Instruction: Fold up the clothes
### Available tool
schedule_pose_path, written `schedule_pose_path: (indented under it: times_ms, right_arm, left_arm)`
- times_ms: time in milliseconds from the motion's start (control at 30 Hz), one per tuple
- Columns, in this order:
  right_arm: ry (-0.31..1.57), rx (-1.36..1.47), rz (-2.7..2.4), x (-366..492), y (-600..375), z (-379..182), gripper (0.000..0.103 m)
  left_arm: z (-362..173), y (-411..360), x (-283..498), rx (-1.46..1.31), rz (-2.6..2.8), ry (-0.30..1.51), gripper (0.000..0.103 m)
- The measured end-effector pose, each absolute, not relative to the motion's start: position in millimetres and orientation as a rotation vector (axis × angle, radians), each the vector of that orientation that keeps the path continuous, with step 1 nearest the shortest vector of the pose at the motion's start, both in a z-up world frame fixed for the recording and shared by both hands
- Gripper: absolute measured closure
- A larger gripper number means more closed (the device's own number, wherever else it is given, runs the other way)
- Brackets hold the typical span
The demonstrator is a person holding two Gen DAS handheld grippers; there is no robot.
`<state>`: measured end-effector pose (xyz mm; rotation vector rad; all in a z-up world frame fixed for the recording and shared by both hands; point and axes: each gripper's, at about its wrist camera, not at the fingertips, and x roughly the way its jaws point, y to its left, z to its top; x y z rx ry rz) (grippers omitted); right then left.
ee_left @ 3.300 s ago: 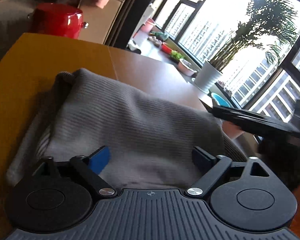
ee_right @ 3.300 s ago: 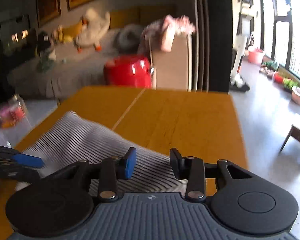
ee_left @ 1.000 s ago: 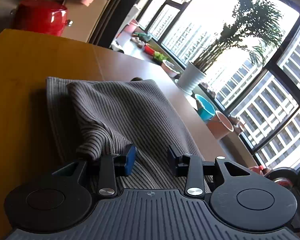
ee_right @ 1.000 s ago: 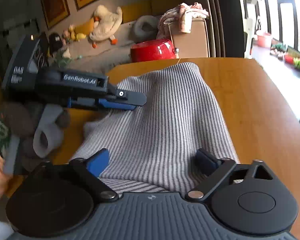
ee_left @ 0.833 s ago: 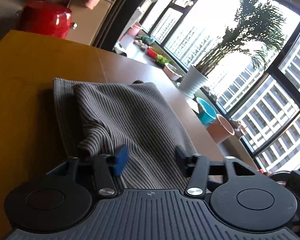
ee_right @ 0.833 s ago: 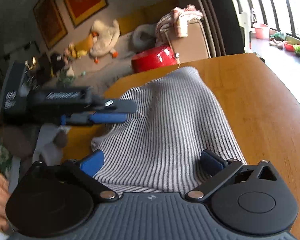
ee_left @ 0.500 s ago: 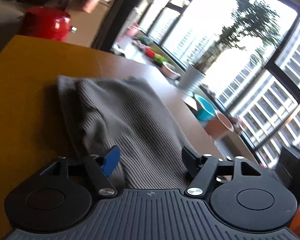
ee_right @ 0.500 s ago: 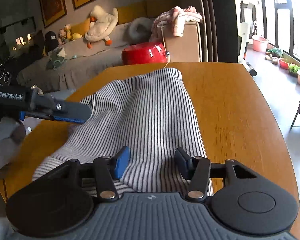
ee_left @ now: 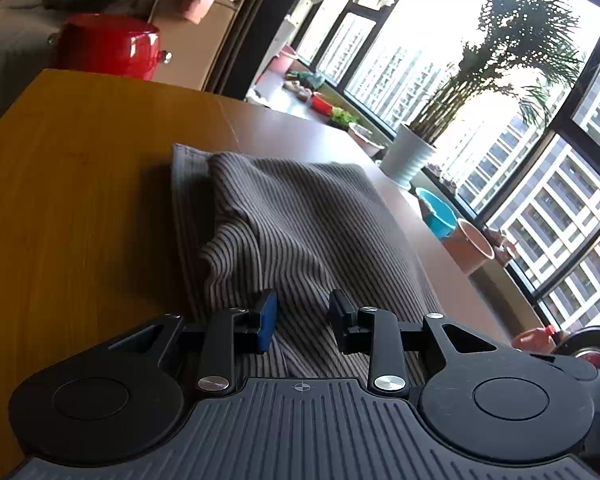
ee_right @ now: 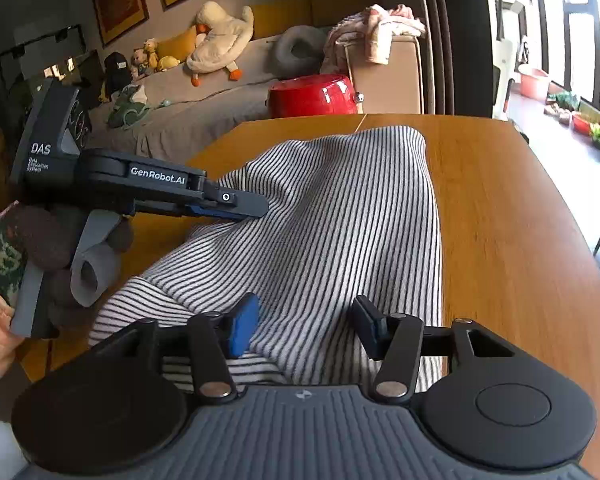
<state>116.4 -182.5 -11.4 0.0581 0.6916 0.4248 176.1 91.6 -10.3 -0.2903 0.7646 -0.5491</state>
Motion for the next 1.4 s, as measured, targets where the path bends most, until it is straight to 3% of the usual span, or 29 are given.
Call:
schedule_pose_path:
  times_ms: [267, 433, 600, 667, 833, 867, 900, 967, 1167, 1233, 1300, 1400]
  right_arm:
    - [0.623, -0.009, 0.455, 104.9, -186.2, 5.6, 0.045]
    - [0.678, -0.027, 0.439, 102.4, -184.1, -7.4, 0.044]
    - [0.599, -0.087, 0.457, 86.7, -185.7, 12.3, 0.043]
    - [0.612, -0.118, 0.461, 84.4, -183.5, 10.7, 0.041]
    - [0.644, -0.125, 0.454, 81.2, -182.1, 5.4, 0.038]
    - [0.616, -0.163, 0.474, 75.7, -178.8, 12.5, 0.037]
    - [0.586, -0.203, 0.519, 68.2, -174.9, 20.4, 0.029]
    - [0.552, -0.283, 0.625, 53.7, -164.8, 30.3, 0.018]
    - [0.505, -0.643, 0.735, 24.1, -123.7, -5.0, 0.017]
    - [0.446, -0.734, 0.72, 15.6, -116.1, -15.1, 0.02]
    - [0.475, -0.672, 0.684, 22.8, -116.4, -11.7, 0.051]
    - [0.641, -0.299, 0.666, 63.5, -145.2, 6.8, 0.059]
  left_arm:
    - [-9.3, 92.4, 172.1, -0.29, -0.54, 0.761, 0.069]
    - [-5.4, 86.8, 168.8, -0.288, -0.533, 0.759, 0.062]
    - [-3.3, 85.5, 164.0, -0.273, -0.525, 0.759, 0.055]
    - [-3.8, 86.0, 163.7, -0.269, -0.508, 0.76, 0.044]
    - [2.0, 99.8, 155.8, -0.265, -0.461, 0.74, 0.042]
    - [3.3, 102.6, 154.1, -0.264, -0.452, 0.736, 0.036]
    - [4.5, 105.5, 152.4, -0.263, -0.442, 0.732, 0.031]
    - [6.9, 111.3, 149.1, -0.262, -0.423, 0.723, 0.029]
    - [18.0, 128.6, 129.3, -0.255, -0.412, 0.683, 0.022]
    - [24.3, 129.4, 120.1, -0.234, -0.444, 0.664, 0.016]
    - [30.4, 129.1, 108.8, -0.199, -0.48, 0.645, 0.011]
    - [39.4, 123.9, 90.8, -0.131, -0.547, 0.615, 0.008]
